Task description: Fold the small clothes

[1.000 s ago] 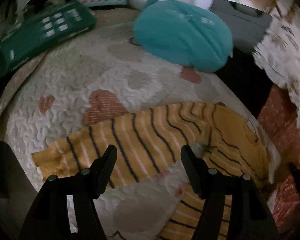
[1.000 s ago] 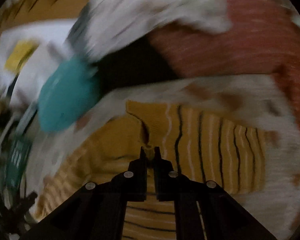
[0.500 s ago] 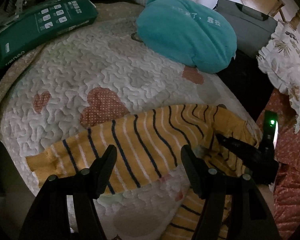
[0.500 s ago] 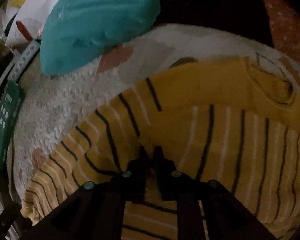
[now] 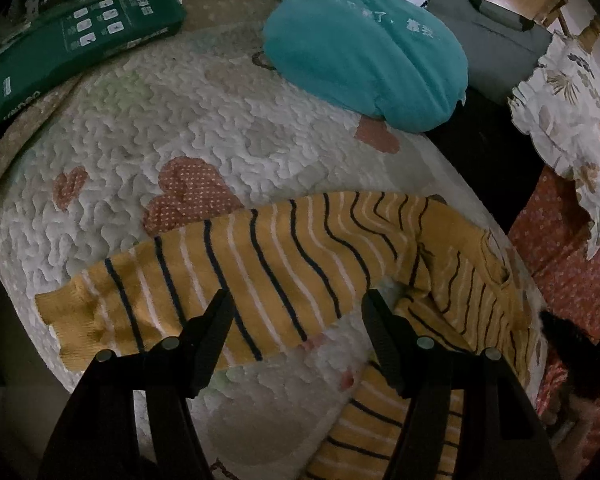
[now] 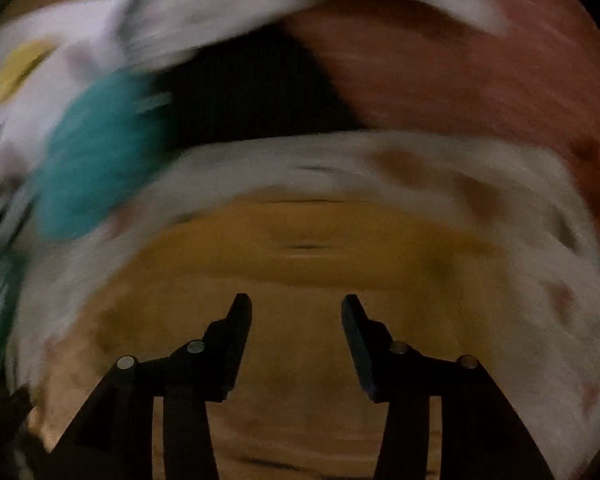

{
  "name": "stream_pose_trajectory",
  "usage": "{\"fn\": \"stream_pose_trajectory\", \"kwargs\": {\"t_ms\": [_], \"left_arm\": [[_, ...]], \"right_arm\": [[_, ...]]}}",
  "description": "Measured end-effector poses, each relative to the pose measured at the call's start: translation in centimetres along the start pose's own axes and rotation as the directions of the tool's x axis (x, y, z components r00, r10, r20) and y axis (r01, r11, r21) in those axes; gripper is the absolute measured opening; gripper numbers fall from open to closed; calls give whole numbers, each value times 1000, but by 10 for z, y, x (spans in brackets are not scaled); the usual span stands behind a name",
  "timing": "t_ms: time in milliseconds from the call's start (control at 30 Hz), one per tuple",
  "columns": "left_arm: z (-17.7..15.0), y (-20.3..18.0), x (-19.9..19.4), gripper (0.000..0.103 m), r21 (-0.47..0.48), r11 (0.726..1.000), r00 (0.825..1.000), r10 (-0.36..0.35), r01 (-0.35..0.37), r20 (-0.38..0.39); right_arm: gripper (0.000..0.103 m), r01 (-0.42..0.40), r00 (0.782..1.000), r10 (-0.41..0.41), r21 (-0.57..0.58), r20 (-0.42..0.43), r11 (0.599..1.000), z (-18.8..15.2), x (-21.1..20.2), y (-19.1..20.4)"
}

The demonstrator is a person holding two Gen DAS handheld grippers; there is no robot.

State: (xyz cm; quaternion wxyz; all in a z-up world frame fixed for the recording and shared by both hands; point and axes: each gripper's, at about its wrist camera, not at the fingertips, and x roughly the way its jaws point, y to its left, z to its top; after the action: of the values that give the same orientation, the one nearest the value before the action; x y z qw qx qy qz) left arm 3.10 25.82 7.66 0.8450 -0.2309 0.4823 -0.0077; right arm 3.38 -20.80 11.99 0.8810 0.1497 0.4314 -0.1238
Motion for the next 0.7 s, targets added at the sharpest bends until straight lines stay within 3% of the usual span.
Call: {"fn": "stream_pose_trajectory", "kwargs": {"t_ms": [67, 133, 300, 333, 367, 400, 533, 600, 700], "left_arm": [[-1, -6, 3, 66, 13, 1000, 1000, 1, -1, -6], [-4, -13, 7, 66, 28, 1000, 1000, 5, -4, -16], [-13, -37, 20, 66, 84, 996, 999, 22, -19, -37], [-15, -42, 22, 66, 96, 995, 999, 28, -24, -37], [-16, -46, 24, 66, 107, 994, 999, 37, -33, -34], [-17, -49, 25, 66, 115, 992, 999, 46, -43, -29], [-14, -46, 24, 66, 100, 991, 996, 94, -94, 5], [-11, -38, 24, 66, 77, 990, 993, 114, -115, 9], [-5, -20, 22, 66, 37, 990, 991, 136, -136, 9]], "right_arm": [[51, 51, 999, -51, 151, -8, 987, -6, 0, -61], [51, 51, 999, -47, 273, -21, 961, -18, 6, -107], [51, -48, 995, 81, 400, -65, 915, -41, 40, -143], [47, -59, 991, 102, 403, -86, 913, -44, 48, -144], [16, -77, 986, 129, 402, -105, 912, -48, 55, -138], [13, -76, 986, 128, 393, -108, 916, -48, 58, -134], [12, 60, 992, -15, 364, -125, 929, -44, 59, -139], [26, 121, 987, -77, 328, -143, 937, -42, 61, -140], [34, 160, 981, -132, 219, -139, 962, -39, 49, -127]]}}
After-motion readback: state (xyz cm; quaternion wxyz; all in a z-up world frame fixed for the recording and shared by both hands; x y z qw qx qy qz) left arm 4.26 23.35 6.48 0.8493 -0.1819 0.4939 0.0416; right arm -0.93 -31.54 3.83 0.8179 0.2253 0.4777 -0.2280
